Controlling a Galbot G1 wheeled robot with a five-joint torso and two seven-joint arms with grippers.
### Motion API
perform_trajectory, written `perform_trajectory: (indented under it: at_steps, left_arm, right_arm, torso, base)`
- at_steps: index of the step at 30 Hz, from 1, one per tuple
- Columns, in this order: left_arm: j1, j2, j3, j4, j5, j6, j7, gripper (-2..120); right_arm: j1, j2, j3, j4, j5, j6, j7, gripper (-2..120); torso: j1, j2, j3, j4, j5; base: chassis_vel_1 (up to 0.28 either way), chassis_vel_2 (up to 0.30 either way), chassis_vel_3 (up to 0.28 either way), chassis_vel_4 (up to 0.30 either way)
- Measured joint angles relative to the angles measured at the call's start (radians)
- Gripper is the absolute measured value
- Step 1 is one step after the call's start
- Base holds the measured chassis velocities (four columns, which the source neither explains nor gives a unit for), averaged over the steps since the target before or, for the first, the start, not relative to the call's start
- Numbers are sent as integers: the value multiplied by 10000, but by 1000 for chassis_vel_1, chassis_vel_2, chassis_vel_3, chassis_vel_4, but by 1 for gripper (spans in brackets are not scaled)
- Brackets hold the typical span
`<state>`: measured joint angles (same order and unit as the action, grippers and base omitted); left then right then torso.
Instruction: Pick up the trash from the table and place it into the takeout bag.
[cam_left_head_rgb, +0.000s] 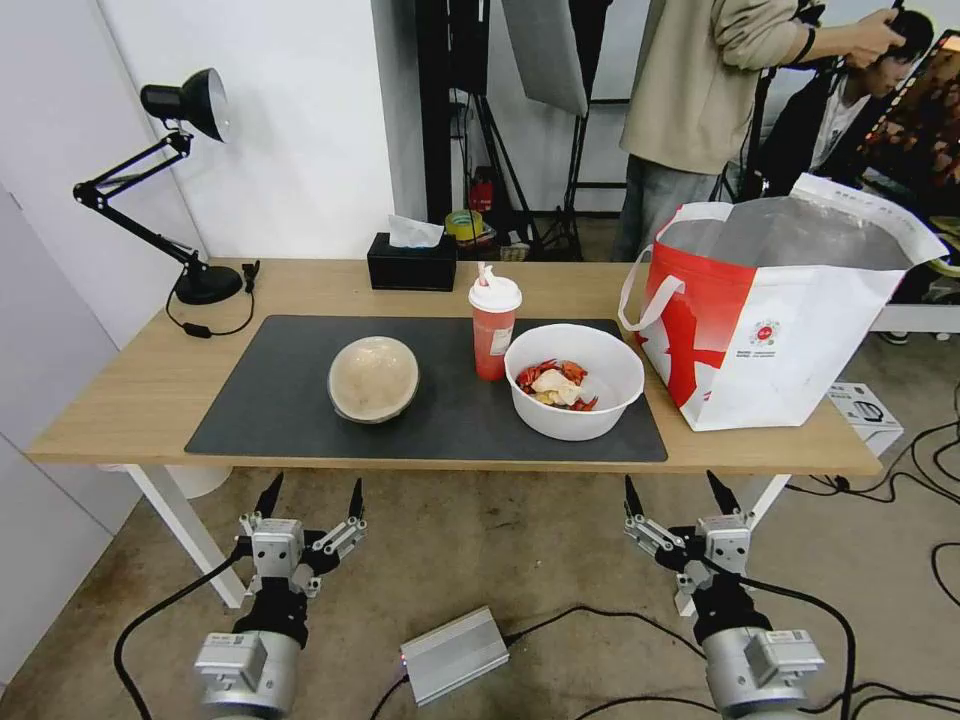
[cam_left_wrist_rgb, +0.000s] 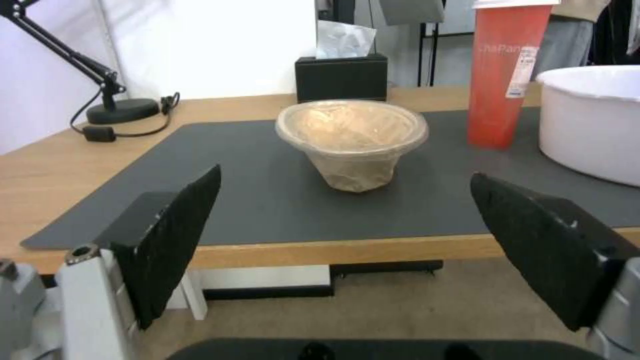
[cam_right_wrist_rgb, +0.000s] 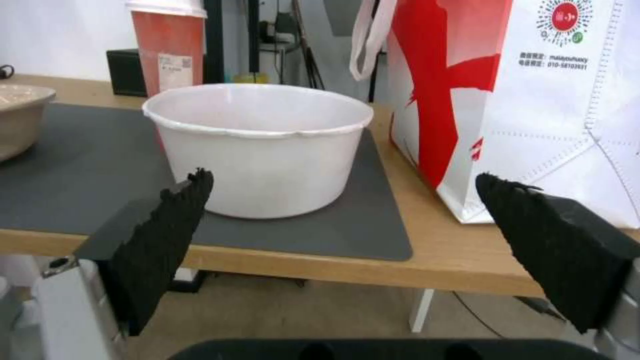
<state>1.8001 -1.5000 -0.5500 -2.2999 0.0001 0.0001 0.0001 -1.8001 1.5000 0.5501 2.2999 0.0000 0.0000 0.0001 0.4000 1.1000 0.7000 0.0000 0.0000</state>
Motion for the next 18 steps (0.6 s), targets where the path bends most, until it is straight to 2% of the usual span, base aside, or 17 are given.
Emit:
perform_trajectory:
  at_steps: [15,18]
  left_arm:
    - [-24,-10,-11,37,-17,-17,0,100]
    - [-366,-228,-232,663,-342,-448,-73,100]
  right_arm:
    - [9,-10,1,-22,1,0,0,100]
    - [201,-230,130,-440,168,105,27,100]
  torso:
    - [0,0,0,0,1]
    - [-1,1,-1,0,2]
  base:
    - [0,0,0,0]
    - [0,0,0,0]
